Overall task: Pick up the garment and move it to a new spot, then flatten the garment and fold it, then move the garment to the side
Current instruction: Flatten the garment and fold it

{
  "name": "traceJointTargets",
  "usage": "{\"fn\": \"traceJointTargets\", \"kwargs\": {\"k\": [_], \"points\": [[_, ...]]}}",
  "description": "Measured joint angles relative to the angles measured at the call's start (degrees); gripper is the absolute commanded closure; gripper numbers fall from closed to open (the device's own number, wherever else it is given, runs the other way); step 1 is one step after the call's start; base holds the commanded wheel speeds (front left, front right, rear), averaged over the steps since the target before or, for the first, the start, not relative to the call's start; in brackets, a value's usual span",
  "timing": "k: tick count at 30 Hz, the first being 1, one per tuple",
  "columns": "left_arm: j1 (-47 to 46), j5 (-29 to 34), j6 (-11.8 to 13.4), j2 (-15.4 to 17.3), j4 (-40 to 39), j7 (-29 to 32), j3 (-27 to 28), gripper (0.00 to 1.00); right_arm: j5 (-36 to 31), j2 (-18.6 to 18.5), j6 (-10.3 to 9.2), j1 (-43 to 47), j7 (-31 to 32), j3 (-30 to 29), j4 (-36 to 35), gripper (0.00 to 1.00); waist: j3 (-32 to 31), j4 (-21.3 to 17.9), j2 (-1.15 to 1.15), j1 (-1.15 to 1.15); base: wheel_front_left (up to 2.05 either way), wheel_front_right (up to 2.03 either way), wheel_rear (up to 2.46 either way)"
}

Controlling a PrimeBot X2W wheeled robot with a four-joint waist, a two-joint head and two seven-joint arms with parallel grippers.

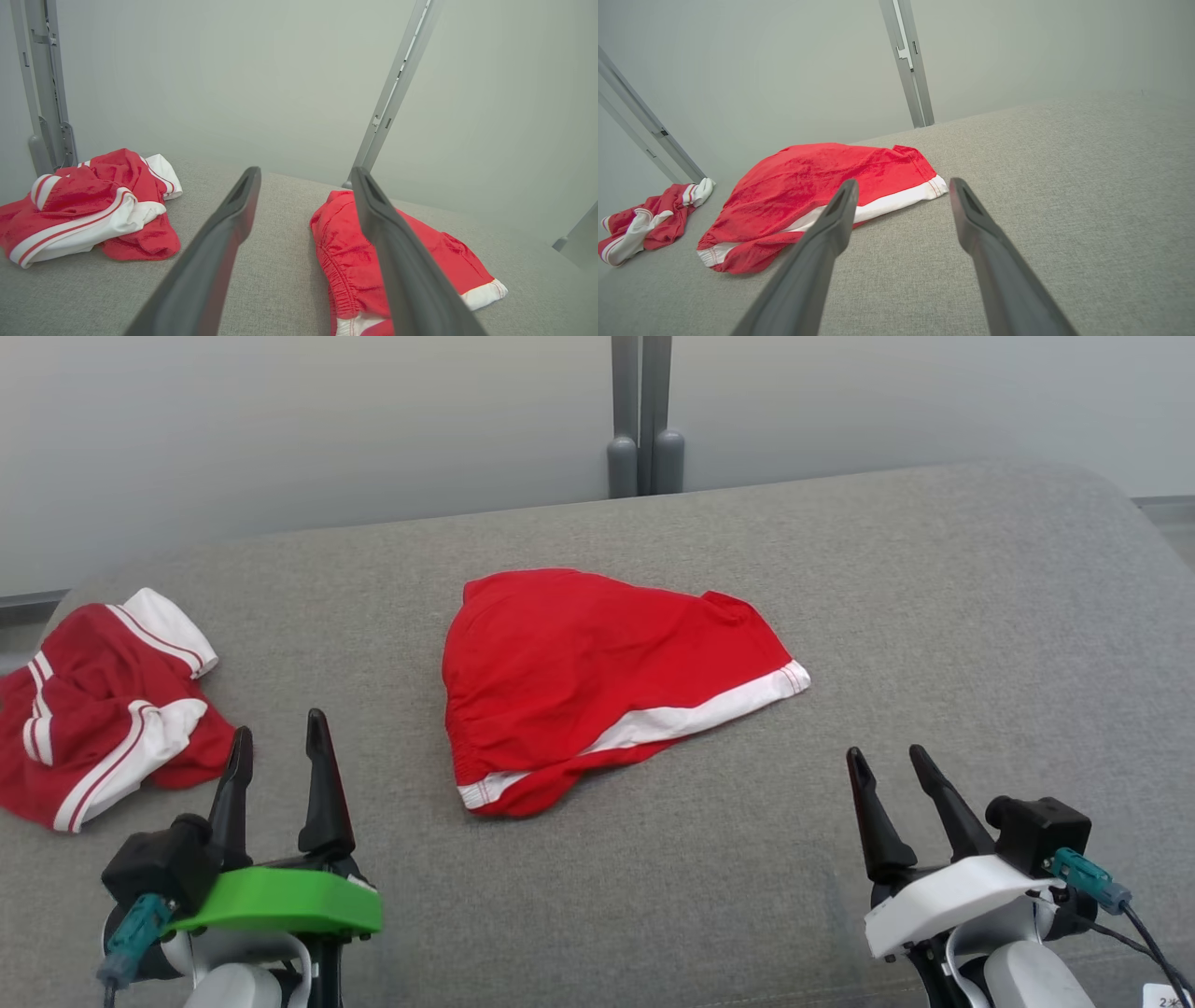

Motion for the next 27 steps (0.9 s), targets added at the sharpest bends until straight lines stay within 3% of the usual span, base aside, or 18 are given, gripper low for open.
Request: {"fn": "traceJointTargets", "kwargs": {"k": [4,10,16,27], "points": [[3.5,6.7,-3.3,-3.5,-2.6,-0.1,4.7,0.0,1.6,0.0,0.0,-0.9,-0.9,-0.3,2.0,0.0,-0.6,2.1,0.0,0.0,0.0,0.0,0.0],[7.2,14.6,-9.0,-6.8,-3.0,-0.1,9.4,0.0,-1.4,0.0,0.0,-1.9,-2.6,0.5,4.1,0.0,-1.4,4.7,0.0,0.0,0.0,0.0,0.0],[11.2,21.0,-11.1,-8.3,0.8,-0.1,11.1,0.0,-5.9,0.1,0.01,-1.8,-3.7,-0.5,6.1,0.0,-2.4,6.0,0.0,0.0,0.0,0.0,0.0],[11.9,20.6,-14.3,-9.0,12.7,0.4,11.3,0.0,-7.5,0.1,0.01,-0.6,-3.0,-3.6,9.4,0.0,-3.3,7.1,0.0,0.0,0.0,0.0,0.0]]}}
